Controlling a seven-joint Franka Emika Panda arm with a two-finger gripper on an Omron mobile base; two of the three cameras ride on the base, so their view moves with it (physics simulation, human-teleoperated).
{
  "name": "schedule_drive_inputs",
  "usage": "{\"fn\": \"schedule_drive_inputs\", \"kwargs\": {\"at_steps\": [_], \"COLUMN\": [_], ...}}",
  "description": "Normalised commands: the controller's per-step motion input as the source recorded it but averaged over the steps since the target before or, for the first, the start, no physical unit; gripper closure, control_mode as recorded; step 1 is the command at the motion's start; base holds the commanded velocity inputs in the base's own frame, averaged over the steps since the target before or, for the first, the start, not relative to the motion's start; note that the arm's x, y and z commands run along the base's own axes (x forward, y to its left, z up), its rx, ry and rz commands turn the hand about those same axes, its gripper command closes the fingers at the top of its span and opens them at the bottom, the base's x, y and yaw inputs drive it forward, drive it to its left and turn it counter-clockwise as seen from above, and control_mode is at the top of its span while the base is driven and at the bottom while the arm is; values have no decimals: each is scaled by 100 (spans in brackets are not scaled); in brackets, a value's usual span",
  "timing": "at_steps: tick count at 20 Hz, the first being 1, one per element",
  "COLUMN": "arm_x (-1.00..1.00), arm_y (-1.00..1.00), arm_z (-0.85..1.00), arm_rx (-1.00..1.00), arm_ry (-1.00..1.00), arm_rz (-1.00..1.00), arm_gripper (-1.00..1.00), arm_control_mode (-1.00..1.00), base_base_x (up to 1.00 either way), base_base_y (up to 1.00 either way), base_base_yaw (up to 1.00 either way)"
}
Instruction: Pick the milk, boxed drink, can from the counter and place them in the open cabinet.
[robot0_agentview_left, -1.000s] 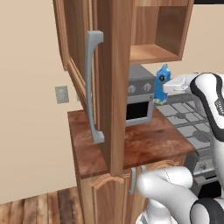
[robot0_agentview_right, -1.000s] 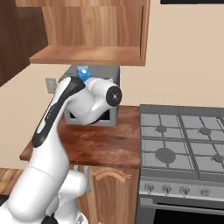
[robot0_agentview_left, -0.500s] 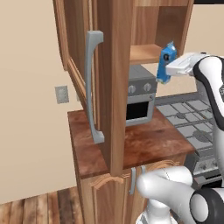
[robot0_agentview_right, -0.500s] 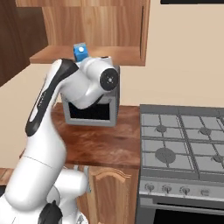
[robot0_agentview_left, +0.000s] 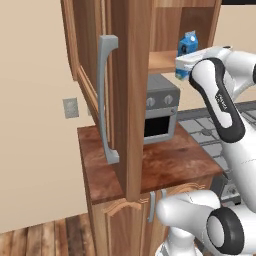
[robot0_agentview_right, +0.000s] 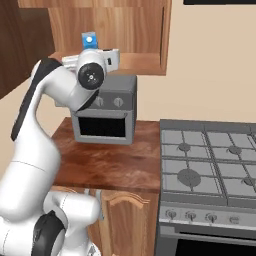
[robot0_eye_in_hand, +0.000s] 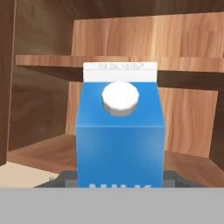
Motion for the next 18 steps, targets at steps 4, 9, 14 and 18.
{"fn": "schedule_drive_inputs", "kwargs": {"at_steps": [4,9,14,18], "arm_x": [1,36,58,60], "arm_y": [1,0,-1,-8], "arm_z": [5,0,0,0], "arm_rx": [0,0,2,5], "arm_ry": [-1,1,9,9], "arm_rz": [0,0,0,0], "arm_gripper": [100,100,100,100], "arm_control_mode": [-100,-100,-100,-100], "base_base_x": [0,0,0,0], "base_base_y": [0,0,0,0], "base_base_yaw": [0,0,0,0]}}
